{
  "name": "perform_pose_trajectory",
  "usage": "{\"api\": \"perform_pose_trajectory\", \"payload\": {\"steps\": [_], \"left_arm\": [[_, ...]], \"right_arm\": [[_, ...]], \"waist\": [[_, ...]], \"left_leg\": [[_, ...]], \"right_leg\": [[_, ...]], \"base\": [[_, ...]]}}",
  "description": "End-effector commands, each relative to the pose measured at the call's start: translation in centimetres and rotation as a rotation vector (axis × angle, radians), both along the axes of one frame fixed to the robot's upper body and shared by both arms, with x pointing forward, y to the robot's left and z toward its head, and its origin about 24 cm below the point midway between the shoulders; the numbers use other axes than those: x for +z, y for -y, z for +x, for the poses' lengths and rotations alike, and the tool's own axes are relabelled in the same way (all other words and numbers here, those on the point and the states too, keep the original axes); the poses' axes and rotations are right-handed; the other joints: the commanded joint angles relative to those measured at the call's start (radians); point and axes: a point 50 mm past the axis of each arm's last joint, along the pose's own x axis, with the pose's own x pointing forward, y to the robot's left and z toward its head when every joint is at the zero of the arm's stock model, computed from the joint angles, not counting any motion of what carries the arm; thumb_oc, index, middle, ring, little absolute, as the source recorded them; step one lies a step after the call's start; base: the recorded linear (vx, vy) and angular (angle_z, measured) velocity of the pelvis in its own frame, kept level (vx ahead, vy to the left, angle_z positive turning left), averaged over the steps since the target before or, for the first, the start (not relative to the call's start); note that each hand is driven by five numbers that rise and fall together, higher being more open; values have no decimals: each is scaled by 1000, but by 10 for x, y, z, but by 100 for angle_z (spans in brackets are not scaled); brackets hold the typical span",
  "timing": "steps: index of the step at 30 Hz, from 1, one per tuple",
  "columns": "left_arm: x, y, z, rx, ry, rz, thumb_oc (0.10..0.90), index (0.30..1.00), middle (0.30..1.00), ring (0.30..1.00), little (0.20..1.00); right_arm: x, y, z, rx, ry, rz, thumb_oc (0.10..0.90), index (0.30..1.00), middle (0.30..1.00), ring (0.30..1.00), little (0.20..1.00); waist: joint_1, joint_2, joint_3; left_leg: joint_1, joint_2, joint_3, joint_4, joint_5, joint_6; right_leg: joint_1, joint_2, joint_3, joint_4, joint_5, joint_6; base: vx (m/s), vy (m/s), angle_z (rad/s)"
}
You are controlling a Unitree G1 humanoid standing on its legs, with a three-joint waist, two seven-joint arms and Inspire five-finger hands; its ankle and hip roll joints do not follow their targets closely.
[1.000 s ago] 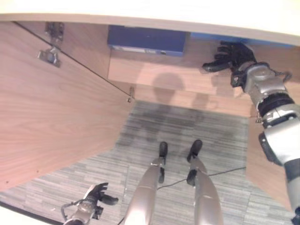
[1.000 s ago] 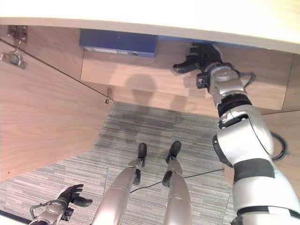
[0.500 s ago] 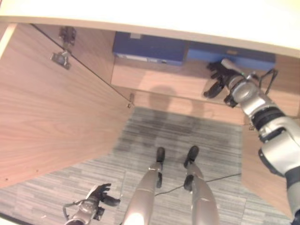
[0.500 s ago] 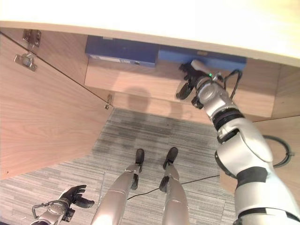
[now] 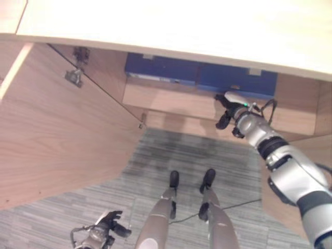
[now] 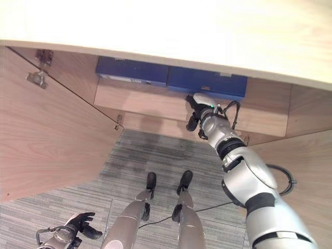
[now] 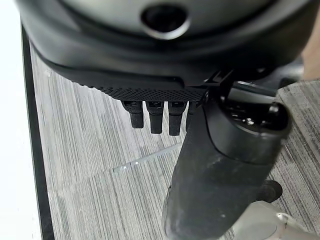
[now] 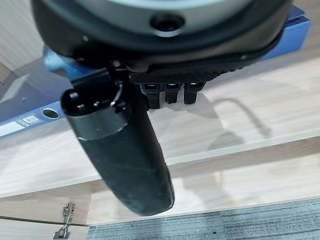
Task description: Put the empty folder in the office cabinet
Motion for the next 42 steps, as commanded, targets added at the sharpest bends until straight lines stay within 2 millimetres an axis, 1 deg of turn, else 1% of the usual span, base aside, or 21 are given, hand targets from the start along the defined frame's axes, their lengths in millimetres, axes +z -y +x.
{"api": "perform_pose_trajectory", "payload": {"steps": [1,6,7,8,9,10,11,12,14,16,19,20,21,22,24,30,31,34,39,40,42], "left_arm": [[-2,-13,-13,-12,-92,74,800,900,900,900,900],[-5,-2,-9,-71,-89,57,800,900,900,900,900],[-8,7,-9,-79,-89,33,800,900,900,900,900],[-8,7,-10,-79,-90,33,800,900,900,900,900],[-12,17,-11,-86,-92,0,800,900,900,900,900],[-12,17,-11,-86,-93,0,800,900,900,900,900],[-16,28,-13,-109,-103,-28,800,900,900,900,900],[-16,28,-14,-110,-105,-28,800,900,900,900,900],[-21,41,-17,-130,-115,-67,800,900,900,900,900],[-23,48,-19,-136,-121,-91,800,900,900,900,900],[-25,60,-16,-141,-115,-120,800,900,900,900,900],[-25,63,-15,-142,-113,-127,800,900,900,900,900],[-27,67,-17,-140,-124,-134,800,900,900,900,900],[-27,67,-17,-140,-124,-134,800,900,900,900,900],[-31,69,-26,-124,-159,-131,800,900,900,900,900],[-35,73,-33,-128,-190,-127,800,900,900,900,900],[-36,74,-33,-129,-192,-130,800,900,900,900,900],[-36,80,-30,-129,-172,-137,800,900,900,900,900],[-36,86,-28,-150,-149,-127,800,900,900,900,900],[-36,86,-29,-153,-141,-123,800,900,900,900,900],[-37,87,-33,-149,-148,-127,800,900,900,900,900]], "right_arm": [[-113,56,-59,-235,-495,-67,800,900,900,900,900],[-134,64,-76,-276,-551,-63,800,900,900,900,900],[-154,69,-94,-310,-613,-60,800,900,900,900,900],[-154,70,-94,-310,-613,-60,800,900,900,900,900],[-182,73,-122,-328,-714,-90,800,900,900,900,900],[-183,73,-123,-328,-715,-91,800,900,900,900,900],[-204,78,-150,-342,-817,-126,800,900,900,900,900],[-205,78,-150,-342,-819,-127,800,900,900,900,900],[-221,86,-176,-351,-902,-189,800,900,900,900,900],[-227,92,-190,-351,-955,-238,800,900,900,900,900],[-239,88,-208,-346,-1012,-242,800,900,900,900,900],[-244,87,-216,-353,-1028,-228,800,900,900,900,900],[-253,86,-233,-363,-1078,-209,800,900,900,900,900],[-253,86,-233,-363,-1078,-209,800,900,900,900,900],[-262,85,-251,-378,-1127,-183,800,900,900,900,900],[-270,84,-270,-390,-1160,-144,800,900,900,900,900],[-273,82,-278,-391,-1157,-117,800,900,900,900,900],[-275,81,-280,-458,-1093,-35,800,900,900,900,900],[-275,93,-292,-710,-964,155,800,900,900,900,900],[-279,101,-317,-865,-956,240,800,900,900,900,900],[-281,109,-346,-995,-973,286,800,900,900,900,900]], "waist": [[28,78,72],[38,90,44],[41,97,30],[41,98,30],[41,106,11],[41,107,11],[40,118,-10],[39,119,-11],[36,131,-32],[32,139,-46],[23,146,-68],[17,143,-76],[0,137,-97],[0,137,-97],[-24,122,-131],[-54,94,-179],[-68,81,-202],[-85,61,-234],[-121,44,-262],[-145,44,-266],[-173,47,-265]], "left_leg": [[39,7,-63,-122,-10,-11],[94,3,-70,-172,9,-14],[118,-3,-77,-177,5,-12],[120,-3,-77,-177,5,-12],[146,-7,-82,-180,1,-11],[148,-7,-83,-180,0,-11],[171,-15,-88,-180,-5,-9],[174,-15,-90,-180,-6,-9],[202,-21,-98,-180,-11,-7],[227,-27,-106,-180,-15,-5],[271,-33,-117,-180,-25,-1],[289,-34,-119,-180,-30,1],[303,-42,-116,-180,-19,13],[304,-42,-116,-180,-19,13],[346,-45,-106,-180,-40,20],[407,-48,-93,-180,-71,28],[432,-49,-89,-180,-85,32],[460,-52,-78,-180,-99,38],[511,-54,-50,-180,-126,51],[526,-56,-35,-180,-133,56],[535,-57,-14,-180,-139,62]], "right_leg": [[79,10,-3,9,-156,43],[128,10,-10,-22,-152,50],[158,7,-12,-29,-153,52],[160,7,-12,-30,-153,53],[197,3,-17,-41,-155,56],[199,3,-18,-42,-155,56],[231,-2,-25,-52,-156,61],[235,-2,-27,-54,-156,61],[274,-9,-30,-65,-159,66],[303,-16,-36,-67,-166,68],[354,-26,-45,-67,-175,73],[371,-27,-45,-68,-177,74],[386,-34,-56,-70,-159,73],[387,-34,-56,-70,-159,73],[418,-35,-46,-70,-164,79],[465,-38,-31,-70,-166,89],[483,-37,-24,-70,-167,92],[502,-38,-13,-70,-163,98],[520,-35,25,-61,-156,111],[519,-34,44,-51,-153,115],[511,-34,65,-41,-148,119]], "base": [[43,3,5],[56,32,9],[64,53,12],[102,81,7],[59,41,9],[118,101,10],[62,61,16],[85,96,18],[66,94,11],[49,104,3],[19,107,16],[-62,177,18],[-56,139,9],[-65,158,5],[4,118,2],[18,87,-23],[-5,97,-20],[1,112,-25],[-1,92,-28],[-28,137,-20],[-46,146,-19]]}}
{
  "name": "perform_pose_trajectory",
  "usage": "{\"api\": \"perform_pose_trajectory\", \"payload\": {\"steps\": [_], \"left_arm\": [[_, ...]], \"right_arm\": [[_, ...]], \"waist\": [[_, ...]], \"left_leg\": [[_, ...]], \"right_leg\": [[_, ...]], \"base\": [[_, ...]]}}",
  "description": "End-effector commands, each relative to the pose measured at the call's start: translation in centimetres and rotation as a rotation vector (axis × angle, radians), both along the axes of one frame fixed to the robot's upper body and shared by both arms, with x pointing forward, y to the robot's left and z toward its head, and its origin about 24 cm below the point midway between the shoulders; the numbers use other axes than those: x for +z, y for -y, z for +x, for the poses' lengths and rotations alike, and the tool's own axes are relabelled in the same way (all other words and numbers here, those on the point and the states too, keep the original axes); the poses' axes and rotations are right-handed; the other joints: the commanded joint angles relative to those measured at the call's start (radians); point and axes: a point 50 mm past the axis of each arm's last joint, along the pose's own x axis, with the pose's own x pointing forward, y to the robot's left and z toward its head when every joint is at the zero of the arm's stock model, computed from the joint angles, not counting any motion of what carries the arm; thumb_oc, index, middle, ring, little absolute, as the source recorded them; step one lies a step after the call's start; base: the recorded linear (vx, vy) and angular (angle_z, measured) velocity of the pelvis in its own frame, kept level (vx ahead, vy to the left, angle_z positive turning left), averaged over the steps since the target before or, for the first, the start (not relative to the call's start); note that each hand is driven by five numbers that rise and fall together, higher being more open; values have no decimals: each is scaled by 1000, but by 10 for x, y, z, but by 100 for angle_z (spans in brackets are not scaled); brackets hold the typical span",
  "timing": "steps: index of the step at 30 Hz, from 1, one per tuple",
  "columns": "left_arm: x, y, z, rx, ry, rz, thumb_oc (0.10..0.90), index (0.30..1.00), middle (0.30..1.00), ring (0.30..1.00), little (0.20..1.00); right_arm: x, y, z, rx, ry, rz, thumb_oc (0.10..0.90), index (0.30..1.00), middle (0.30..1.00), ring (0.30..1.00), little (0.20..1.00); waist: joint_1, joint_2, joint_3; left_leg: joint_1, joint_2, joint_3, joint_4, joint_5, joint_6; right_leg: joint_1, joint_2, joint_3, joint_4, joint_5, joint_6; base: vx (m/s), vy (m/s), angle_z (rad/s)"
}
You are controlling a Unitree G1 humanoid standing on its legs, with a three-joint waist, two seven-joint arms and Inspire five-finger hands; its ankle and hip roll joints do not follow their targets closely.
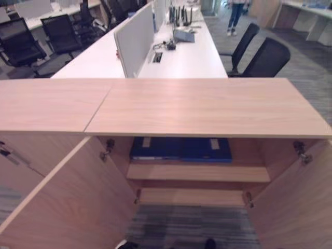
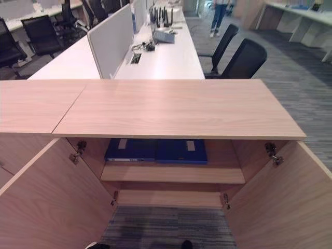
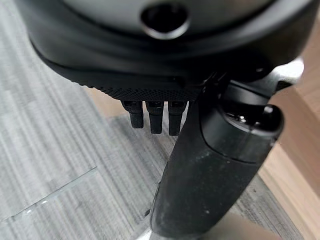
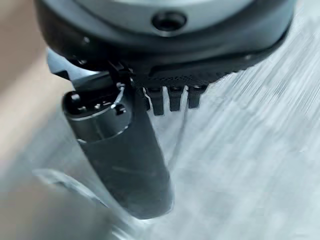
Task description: Put the empty folder in the office cabinet
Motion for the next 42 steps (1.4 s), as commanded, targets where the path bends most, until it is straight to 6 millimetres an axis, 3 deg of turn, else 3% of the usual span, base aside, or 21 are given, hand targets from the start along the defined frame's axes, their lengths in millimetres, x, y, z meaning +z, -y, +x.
{"api": "perform_pose_trajectory", "payload": {"steps": [1,3,5,7,10,11,14,16,17,19,20,26,30,31,34,35,37,42], "left_arm": [[0,26,22,-37,79,-52,800,900,900,900,900],[-1,24,16,-33,58,-48,800,900,900,900,900],[-2,22,12,-33,43,-46,800,900,900,900,900],[-5,20,0,-20,2,-38,800,900,900,900,900],[-6,19,-4,-24,-13,-34,800,900,900,900,900],[-8,16,-15,-21,-52,-20,800,900,900,900,900],[-10,15,-26,-4,-84,-21,800,900,900,900,900],[-9,16,-24,-2,-82,-26,800,900,900,900,900],[-9,14,-23,-4,-82,-19,800,900,900,900,900],[-9,14,-23,-5,-82,-20,800,900,900,900,900],[-8,13,-18,-19,-71,-11,800,900,900,900,900],[-1,12,10,-59,23,-3,800,900,900,900,900],[6,-1,21,-13,90,14,800,900,900,900,900],[5,-10,12,20,76,31,800,900,900,900,900],[5,-13,7,50,67,36,800,900,900,900,900],[3,-19,-4,109,40,50,800,900,900,900,900],[2,-20,-11,165,29,48,800,900,900,900,900],[3,-18,-9,241,61,-2,800,900,900,900,900]], "right_arm": [[10,42,-45,-351,-54,-148,800,900,900,900,900],[11,45,-65,-445,-89,-153,800,900,900,900,900],[12,48,-70,-510,-78,-155,800,900,900,900,900],[12,50,-73,-705,-6,-141,800,900,900,900,900],[13,50,-76,-759,6,-143,800,900,900,900,900],[13,49,-86,-908,17,-146,800,900,900,900,900],[14,51,-90,-1067,52,-147,800,900,900,900,900],[16,55,-82,-1115,96,-154,800,900,900,900,900],[19,61,-77,-1169,136,-170,800,900,900,900,900],[19,61,-77,-1169,137,-170,800,900,900,900,900],[23,69,-76,-1238,182,-197,800,900,900,900,900],[38,98,-75,-1385,316,-270,800,900,900,900,900],[56,129,-68,-1384,444,-330,800,900,900,900,900],[64,141,-66,-1348,489,-367,800,900,900,900,900],[67,145,-61,-1300,529,-384,800,900,900,900,900],[78,156,-53,-1234,622,-410,800,900,900,900,900],[91,164,-38,-1138,735,-441,800,900,900,900,900],[126,168,7,-914,975,-452,800,900,900,900,900]], "waist": [[-66,58,25],[-88,57,27],[-95,54,29],[-113,48,28],[-116,47,27],[-132,45,25],[-144,42,33],[-148,43,54],[-153,49,69],[-153,49,71],[-160,54,79],[-170,55,68],[-165,29,47],[-162,10,39],[-162,3,31],[-166,-16,27],[-175,-21,27],[-192,-7,28]], "left_leg": [[8,1,-41,-5,-98,-24],[12,3,-22,-5,-100,-22],[17,5,-10,-5,-103,-21],[21,7,20,-5,-109,-19],[21,8,29,-5,-110,-19],[21,10,52,-5,-115,-19],[26,18,88,-5,-119,-16],[31,30,120,-5,-121,-13],[40,52,161,-5,-124,-20],[42,52,161,-5,-125,-21],[42,74,185,-5,-123,-30],[35,97,201,-5,-131,-36],[32,111,231,-5,-132,-46],[40,118,256,-5,-129,-53],[55,126,253,-5,-146,-61],[58,139,272,-5,-123,-70],[67,159,271,-5,-118,-83],[70,215,267,-5,-95,-120]], "right_leg": [[46,13,68,46,-69,32],[35,14,87,52,-62,34],[31,15,99,54,-58,36],[17,20,125,47,-41,43],[13,21,134,45,-37,44],[2,24,150,35,-22,50],[-21,30,170,36,-8,58],[-47,28,152,60,-5,65],[-61,12,84,92,-12,71],[-60,12,84,94,-14,71],[-62,-12,35,120,-31,67],[-17,-85,91,125,-19,79],[16,-114,80,57,19,103],[21,-110,65,31,25,113],[28,-97,80,19,11,124],[20,-82,89,15,16,112],[25,-59,102,14,3,101],[40,0,114,12,-59,63]], "base": [[-53,137,-38],[-44,80,-60],[-28,43,-71],[-35,52,-44],[-15,24,-52],[-18,35,-33],[-22,26,-31],[-64,-7,-51],[-60,-18,-50],[-42,-20,-70],[-45,-26,-69],[-2,-81,-26],[63,-181,-18],[73,-179,-33],[93,-157,-65],[112,-237,-77],[84,-287,-27],[78,-205,-13]]}}
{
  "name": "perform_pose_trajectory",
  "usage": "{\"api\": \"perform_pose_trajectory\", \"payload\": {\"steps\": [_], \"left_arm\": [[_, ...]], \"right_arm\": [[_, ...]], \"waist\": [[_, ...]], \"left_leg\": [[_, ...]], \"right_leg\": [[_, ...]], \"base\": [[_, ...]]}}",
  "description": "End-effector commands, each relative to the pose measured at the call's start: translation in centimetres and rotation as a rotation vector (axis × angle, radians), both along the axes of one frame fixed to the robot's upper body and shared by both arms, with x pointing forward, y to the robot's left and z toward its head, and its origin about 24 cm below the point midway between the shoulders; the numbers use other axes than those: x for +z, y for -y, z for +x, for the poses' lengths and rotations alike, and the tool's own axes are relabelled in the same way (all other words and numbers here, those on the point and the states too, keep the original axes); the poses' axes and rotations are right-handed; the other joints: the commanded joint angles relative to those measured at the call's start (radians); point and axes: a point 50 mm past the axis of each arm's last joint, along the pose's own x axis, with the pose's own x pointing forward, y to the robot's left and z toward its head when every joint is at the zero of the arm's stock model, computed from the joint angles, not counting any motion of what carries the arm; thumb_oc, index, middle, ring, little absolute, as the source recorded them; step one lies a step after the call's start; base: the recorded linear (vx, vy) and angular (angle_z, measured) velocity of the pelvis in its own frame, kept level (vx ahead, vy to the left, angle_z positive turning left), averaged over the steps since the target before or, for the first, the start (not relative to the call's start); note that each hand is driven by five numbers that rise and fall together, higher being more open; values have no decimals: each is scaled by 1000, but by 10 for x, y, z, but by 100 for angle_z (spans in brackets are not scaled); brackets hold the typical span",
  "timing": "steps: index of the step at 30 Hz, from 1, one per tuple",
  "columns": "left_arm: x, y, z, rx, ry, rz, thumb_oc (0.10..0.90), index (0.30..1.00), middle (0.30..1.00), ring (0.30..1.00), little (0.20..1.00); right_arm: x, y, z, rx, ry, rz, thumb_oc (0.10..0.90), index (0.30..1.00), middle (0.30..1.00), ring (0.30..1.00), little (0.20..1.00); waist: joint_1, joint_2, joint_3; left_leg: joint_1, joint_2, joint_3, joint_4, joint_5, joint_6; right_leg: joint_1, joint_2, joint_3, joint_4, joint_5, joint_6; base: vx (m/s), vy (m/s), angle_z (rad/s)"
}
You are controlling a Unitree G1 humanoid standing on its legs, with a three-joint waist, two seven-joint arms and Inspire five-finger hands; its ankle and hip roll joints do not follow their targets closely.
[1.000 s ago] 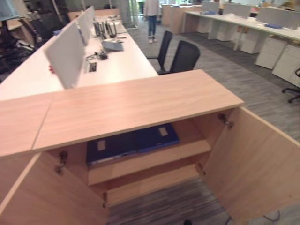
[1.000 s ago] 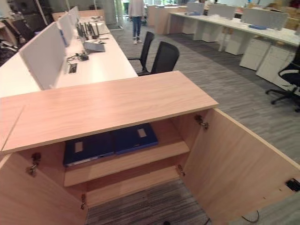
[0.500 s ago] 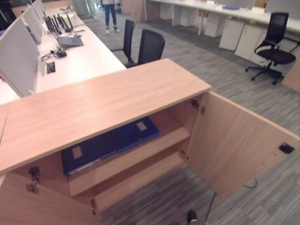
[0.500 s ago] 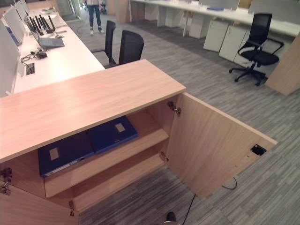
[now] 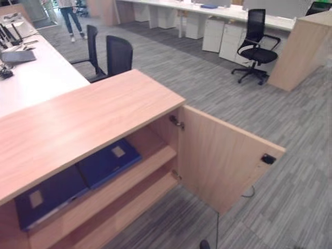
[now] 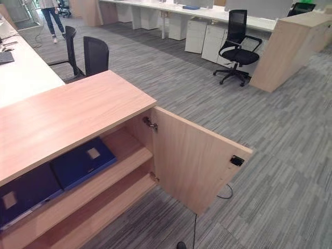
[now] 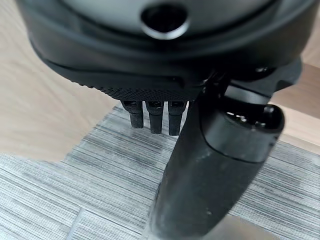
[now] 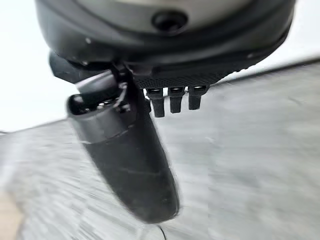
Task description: Put the empty folder in the office cabinet
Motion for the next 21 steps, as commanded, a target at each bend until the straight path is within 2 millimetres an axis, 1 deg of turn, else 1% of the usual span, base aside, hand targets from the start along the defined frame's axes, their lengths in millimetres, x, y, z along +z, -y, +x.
{"api": "perform_pose_trajectory", "payload": {"steps": [1,3,4,6,7,8,10,11,12,13,14,15,17,18,21], "left_arm": [[4,10,38,45,121,-60,800,900,900,900,900],[5,9,41,10,119,-56,800,900,900,900,900],[6,8,43,0,122,-54,800,900,900,900,900],[8,7,48,-16,139,-54,800,900,900,900,900],[8,6,49,-18,145,-55,800,900,900,900,900],[9,6,50,-16,156,-59,800,900,900,900,900],[12,4,54,-15,174,-61,800,900,900,900,900],[12,3,54,-14,174,-60,800,900,900,900,900],[12,3,54,-13,174,-60,800,900,900,900,900],[12,2,52,-16,163,-62,800,900,900,900,900],[12,1,51,-20,157,-62,800,900,900,900,900],[12,1,51,-20,156,-62,800,900,900,900,900],[12,-2,48,-24,147,-62,800,900,900,900,900],[12,-2,48,-24,147,-62,800,900,900,900,900],[12,-5,47,-44,135,-54,800,900,900,900,900]], "right_arm": [[50,24,50,128,125,-241,800,900,900,900,900],[71,21,72,213,205,-308,800,900,900,900,900],[80,20,79,240,241,-335,800,900,900,900,900],[92,19,87,274,279,-370,800,900,900,900,900],[98,18,92,299,297,-388,800,900,900,900,900],[104,17,97,327,309,-409,800,900,900,900,900],[122,10,111,424,361,-452,800,900,900,900,900],[127,6,116,463,372,-462,800,900,900,900,900],[127,6,116,464,371,-461,800,900,900,900,900],[137,-2,124,550,400,-480,800,900,900,900,900],[142,-7,128,598,416,-481,800,900,900,900,900],[142,-7,128,599,416,-481,800,900,900,900,900],[152,-16,135,713,438,-484,800,900,900,900,900],[152,-16,135,714,438,-484,800,900,900,900,900],[161,-25,145,813,457,-478,800,900,900,900,900]], "waist": [[-9,13,-2],[-16,23,1],[-18,25,2],[-17,31,6],[-14,37,1],[-13,39,2],[-9,42,6],[-8,43,5],[-8,43,6],[-6,42,9],[-4,41,11],[-5,42,11],[0,39,15],[0,39,15],[5,36,23]], "left_leg": [[-14,17,-98,-6,-73,8],[-12,40,-91,-6,-61,-7],[-12,49,-89,-5,-56,-13],[-12,73,-88,-3,-41,-27],[-4,82,-100,-3,-54,-36],[-2,92,-100,-2,-49,-42],[-2,118,-98,0,-29,-55],[0,127,-98,0,-22,-60],[1,128,-98,0,-22,-61],[3,141,-98,4,-10,-66],[3,147,-97,10,-7,-70],[2,148,-98,11,-7,-70],[-2,166,-98,34,3,-78],[-3,166,-99,35,3,-79],[-7,181,-93,59,17,-89]], "right_leg": [[-45,-19,18,18,-63,59],[-42,6,27,28,-89,43],[-39,14,29,29,-97,36],[-30,38,26,26,-112,22],[-17,48,31,20,-131,25],[-10,58,29,18,-138,20],[-2,82,28,19,-162,2],[4,92,26,20,-170,-5],[5,93,25,20,-171,-7],[12,105,24,22,-185,-16],[17,110,21,23,-191,-23],[18,111,21,23,-191,-23],[27,124,15,28,-207,-38],[27,124,14,28,-207,-38],[42,129,1,29,-218,-52]], "base": [[56,-186,-2],[47,-176,-2],[46,-173,-4],[76,-164,-3],[113,-158,-1],[117,-164,2],[41,-215,3],[29,-155,0],[35,-164,-3],[30,-151,-3],[29,-150,-3],[16,-97,0],[21,-135,0],[15,-131,8],[16,-109,16]]}}
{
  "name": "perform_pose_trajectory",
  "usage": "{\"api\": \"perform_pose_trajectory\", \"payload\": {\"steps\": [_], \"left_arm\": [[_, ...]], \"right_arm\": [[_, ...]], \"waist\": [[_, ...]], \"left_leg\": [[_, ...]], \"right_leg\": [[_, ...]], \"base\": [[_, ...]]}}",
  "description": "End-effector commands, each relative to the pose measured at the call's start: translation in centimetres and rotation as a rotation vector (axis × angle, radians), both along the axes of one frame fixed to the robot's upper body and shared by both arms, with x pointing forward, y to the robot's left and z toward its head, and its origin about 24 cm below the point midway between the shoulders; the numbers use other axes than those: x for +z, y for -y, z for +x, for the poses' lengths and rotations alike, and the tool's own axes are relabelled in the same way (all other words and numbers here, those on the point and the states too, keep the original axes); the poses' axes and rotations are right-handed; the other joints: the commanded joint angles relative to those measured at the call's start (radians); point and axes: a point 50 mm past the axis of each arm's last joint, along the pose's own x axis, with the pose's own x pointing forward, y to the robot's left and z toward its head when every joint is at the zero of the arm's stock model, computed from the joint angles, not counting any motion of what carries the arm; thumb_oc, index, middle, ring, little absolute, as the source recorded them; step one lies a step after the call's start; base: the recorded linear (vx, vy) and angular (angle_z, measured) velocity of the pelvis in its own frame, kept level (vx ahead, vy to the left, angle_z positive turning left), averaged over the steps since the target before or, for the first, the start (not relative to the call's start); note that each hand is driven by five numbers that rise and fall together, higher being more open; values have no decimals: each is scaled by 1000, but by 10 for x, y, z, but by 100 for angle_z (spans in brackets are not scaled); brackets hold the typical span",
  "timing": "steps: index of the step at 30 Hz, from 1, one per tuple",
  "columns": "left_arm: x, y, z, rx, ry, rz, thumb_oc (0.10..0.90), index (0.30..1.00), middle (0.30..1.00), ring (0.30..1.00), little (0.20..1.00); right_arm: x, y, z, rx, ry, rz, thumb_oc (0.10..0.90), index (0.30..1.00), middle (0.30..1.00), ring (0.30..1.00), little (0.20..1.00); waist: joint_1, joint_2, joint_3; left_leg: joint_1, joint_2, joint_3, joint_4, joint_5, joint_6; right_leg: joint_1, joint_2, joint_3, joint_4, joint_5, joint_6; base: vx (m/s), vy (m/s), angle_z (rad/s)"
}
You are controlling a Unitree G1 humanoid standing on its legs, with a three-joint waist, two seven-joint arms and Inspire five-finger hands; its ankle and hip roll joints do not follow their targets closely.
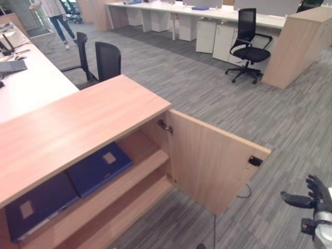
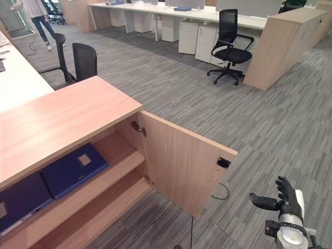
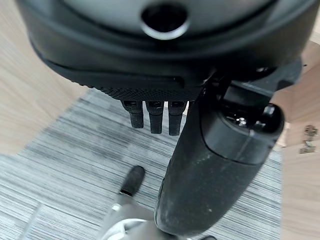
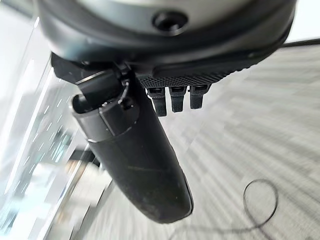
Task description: Put the empty folder in the office cabinet
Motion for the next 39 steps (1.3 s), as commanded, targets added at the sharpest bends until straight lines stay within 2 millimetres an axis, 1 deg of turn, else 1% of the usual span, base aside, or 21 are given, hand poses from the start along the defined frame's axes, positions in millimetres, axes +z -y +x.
{"api": "perform_pose_trajectory", "payload": {"steps": [1,4,7,9,10,11,12,15,17,21,22,23,24,26,29,30,32,33,35,37,39], "left_arm": [[9,-16,23,-32,55,39,800,900,900,900,900],[9,-17,24,-42,56,44,800,900,900,900,900],[11,-21,28,-49,62,57,800,900,900,900,900],[11,-21,28,-49,62,57,800,900,900,900,900],[12,-21,29,-49,68,55,800,900,900,900,900],[12,-21,30,-49,71,55,800,900,900,900,900],[12,-21,30,-48,71,54,800,900,900,900,900],[12,-20,30,-67,70,47,800,900,900,900,900],[12,-19,30,-71,67,44,800,900,900,900,900],[11,-19,30,-96,53,43,800,900,900,900,900],[11,-19,30,-99,49,43,800,900,900,900,900],[11,-19,30,-98,49,42,800,900,900,900,900],[11,-20,31,-107,47,41,800,900,900,900,900],[11,-20,31,-109,45,40,800,900,900,900,900],[12,-22,31,-126,35,41,800,900,900,900,900],[11,-22,30,-144,21,34,800,900,900,900,900],[11,-23,29,-145,17,35,800,900,900,900,900],[11,-23,29,-160,10,33,800,900,900,900,900],[11,-22,29,-160,10,30,800,900,900,900,900],[11,-21,30,-175,9,28,800,900,900,900,900],[11,-20,31,-174,10,26,800,900,900,900,900]], "right_arm": [[70,7,34,127,242,-175,800,900,900,900,900],[77,6,37,164,252,-186,800,900,900,900,900],[95,5,46,219,283,-222,800,900,900,900,900],[95,5,47,219,283,-222,800,900,900,900,900],[112,0,55,290,308,-257,800,900,900,900,900],[117,-2,58,314,314,-269,800,900,900,900,900],[117,-2,58,315,314,-270,800,900,900,900,900],[132,-12,69,417,333,-283,800,900,900,900,900],[134,-13,72,435,334,-275,800,900,900,900,900],[138,-24,84,531,310,-261,800,900,900,900,900],[140,-33,89,598,299,-251,800,900,900,900,900],[140,-34,89,600,299,-251,800,900,900,900,900],[143,-45,93,693,277,-238,800,900,900,900,900],[143,-50,95,729,265,-235,800,900,900,900,900],[144,-74,100,913,185,-230,800,900,900,900,900],[146,-89,101,1056,94,-257,800,900,900,900,900],[146,-94,101,1098,62,-265,800,900,900,900,900],[145,-104,101,1193,-25,-296,800,900,900,900,900],[144,-109,103,1234,-59,-309,800,900,900,900,900],[144,-125,98,1367,-148,-334,800,900,900,900,900],[145,-131,98,1409,-173,-347,800,900,900,900,900]], "waist": [[16,-32,26],[16,-30,30],[20,-25,30],[19,-24,31],[27,-24,27],[29,-24,25],[28,-23,25],[38,-25,18],[39,-25,17],[51,-32,11],[58,-34,9],[56,-34,9],[64,-39,7],[64,-41,5],[72,-48,1],[80,-56,-2],[79,-57,-4],[86,-64,-7],[84,-66,-7],[87,-74,-6],[84,-75,-7]], "left_leg": [[-7,69,-58,60,-11,-25],[-10,74,-56,61,10,-33],[-10,83,-47,57,38,-47],[-10,83,-47,56,39,-47],[-7,87,-45,50,48,-56],[-5,89,-46,47,52,-59],[-4,89,-46,47,53,-59],[-1,93,-44,38,57,-66],[0,94,-43,37,59,-68],[2,100,-43,32,66,-75],[1,102,-44,29,71,-78],[1,102,-44,28,71,-78],[-2,105,-44,25,79,-84],[-3,106,-44,25,82,-86],[-6,112,-44,21,91,-93],[-8,116,-44,19,96,-98],[-9,117,-43,18,98,-99],[-10,120,-45,16,102,-102],[-10,122,-45,15,103,-104],[-12,125,-45,12,106,-106],[-13,125,-46,12,108,-107]], "right_leg": [[25,17,24,30,-175,11],[29,19,13,29,-179,6],[36,22,-6,28,-185,-1],[36,22,-6,28,-185,-1],[42,27,-14,24,-189,-4],[44,28,-16,22,-190,-5],[44,29,-16,22,-190,-5],[52,34,-23,16,-196,-9],[53,36,-23,15,-198,-10],[57,43,-26,14,-204,-14],[58,46,-26,13,-207,-15],[58,46,-26,13,-207,-15],[58,52,-30,12,-209,-17],[57,53,-30,12,-210,-18],[55,57,-32,12,-210,-20],[55,59,-35,10,-209,-21],[54,60,-36,10,-209,-20],[53,61,-39,10,-208,-20],[52,61,-40,10,-207,-20],[51,60,-44,10,-204,-20],[50,60,-43,10,-203,-20]], "base": [[3,-49,10],[-3,-42,10],[-5,-41,15],[1,-24,5],[0,-39,6],[1,-39,7],[0,-17,6],[-2,-20,5],[-7,-12,6],[-8,-7,3],[0,0,0],[0,0,0],[0,0,0],[0,0,0],[-2,-7,-1],[0,0,0],[0,-3,3],[0,-7,3],[0,0,0],[1,1,9],[-3,16,10]]}}
